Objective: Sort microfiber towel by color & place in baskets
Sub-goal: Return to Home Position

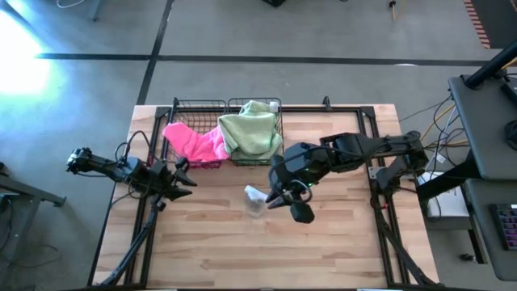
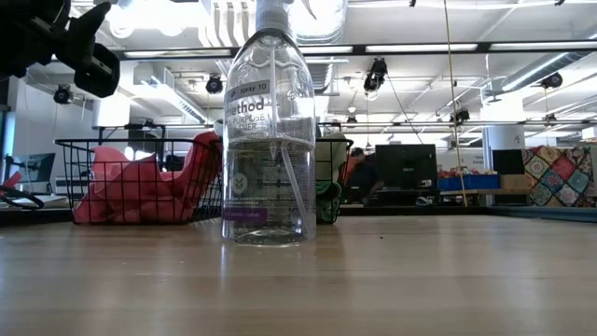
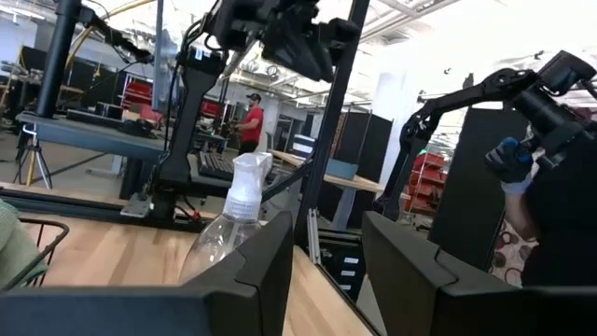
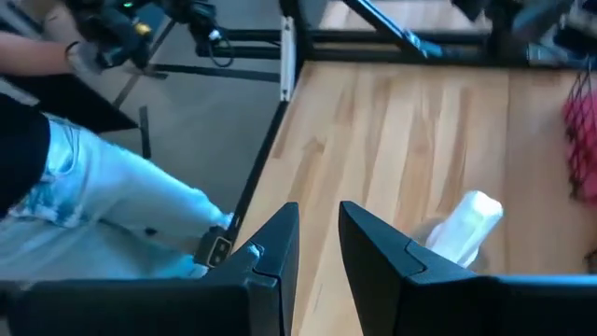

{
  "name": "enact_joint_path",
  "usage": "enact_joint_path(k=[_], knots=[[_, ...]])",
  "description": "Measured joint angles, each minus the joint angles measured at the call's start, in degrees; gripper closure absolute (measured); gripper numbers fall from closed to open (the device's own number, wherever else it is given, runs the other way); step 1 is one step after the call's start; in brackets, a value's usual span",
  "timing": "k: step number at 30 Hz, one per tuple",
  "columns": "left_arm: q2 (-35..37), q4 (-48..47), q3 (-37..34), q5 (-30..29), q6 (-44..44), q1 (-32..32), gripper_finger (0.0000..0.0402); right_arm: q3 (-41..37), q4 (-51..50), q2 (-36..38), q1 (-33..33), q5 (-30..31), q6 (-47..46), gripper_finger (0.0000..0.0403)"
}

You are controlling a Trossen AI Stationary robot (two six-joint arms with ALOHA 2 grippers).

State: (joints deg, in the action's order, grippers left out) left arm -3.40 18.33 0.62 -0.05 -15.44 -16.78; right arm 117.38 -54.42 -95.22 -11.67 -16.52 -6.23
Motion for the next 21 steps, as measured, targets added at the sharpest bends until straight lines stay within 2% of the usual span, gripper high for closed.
enact_joint_path(k=[7,11,17,21], knots=[[0.0,-0.5,0.0,0.0,0.1,0.0,0.0286,-7.6,7.4,0.1,-0.5,5.3,-8.1,0.033],[0.0,-1.1,0.0,0.1,0.0,0.0,0.0286,-12.9,14.4,1.1,-0.5,5.6,-10.5,0.033],[0.0,-1.4,0.0,2.5,-0.5,0.0,0.0286,-23.2,27.0,5.7,-0.5,6.8,-15.4,0.033],[0.0,-1.9,0.0,3.7,-0.6,0.0,0.0286,-30.9,35.6,10.4,-1.1,11.1,-16.7,0.033]])
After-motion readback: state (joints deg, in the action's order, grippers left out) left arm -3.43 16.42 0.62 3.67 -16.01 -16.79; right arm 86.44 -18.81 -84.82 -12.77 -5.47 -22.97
